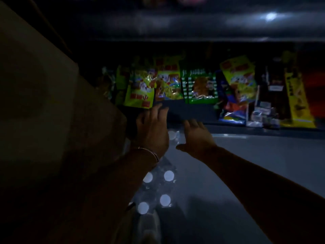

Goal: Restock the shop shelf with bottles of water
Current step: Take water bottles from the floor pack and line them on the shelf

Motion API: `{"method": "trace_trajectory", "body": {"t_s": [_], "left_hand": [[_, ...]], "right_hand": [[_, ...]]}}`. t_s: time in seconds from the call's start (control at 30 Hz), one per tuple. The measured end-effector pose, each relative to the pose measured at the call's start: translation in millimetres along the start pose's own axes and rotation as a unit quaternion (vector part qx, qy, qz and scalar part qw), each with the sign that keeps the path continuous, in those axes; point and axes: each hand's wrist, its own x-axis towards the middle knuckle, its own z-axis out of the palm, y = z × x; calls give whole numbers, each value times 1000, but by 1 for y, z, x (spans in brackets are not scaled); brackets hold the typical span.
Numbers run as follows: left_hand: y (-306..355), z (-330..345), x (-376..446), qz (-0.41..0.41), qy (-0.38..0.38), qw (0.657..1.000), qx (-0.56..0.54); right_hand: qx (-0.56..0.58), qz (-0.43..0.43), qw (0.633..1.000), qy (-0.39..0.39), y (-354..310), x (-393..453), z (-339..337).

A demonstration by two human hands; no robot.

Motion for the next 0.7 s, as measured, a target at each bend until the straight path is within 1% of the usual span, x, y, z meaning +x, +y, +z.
{"method": "trace_trajectory", "body": {"t_s": [0.1,0.2,0.27,0.4,0.53,0.6,0.7], "left_hand": [[-17,43,7,-4,-17,1000,-4],[-28,71,9,-13,-36,999,-29],[-33,84,8,-15,-34,998,-40],[-43,95,4,-12,-44,999,-25],[-36,82,6,-7,-59,998,-16],[-26,65,7,-7,-66,998,-12],[-3,26,9,2,-44,999,-13]], "right_hand": [[43,-11,999,-14,6,30,40],[81,-27,996,-20,10,51,72],[95,-25,995,-6,10,60,86],[97,-15,995,32,8,66,100],[124,10,992,36,8,56,85],[141,14,990,28,8,42,65],[156,-5,987,24,4,14,21]]}}
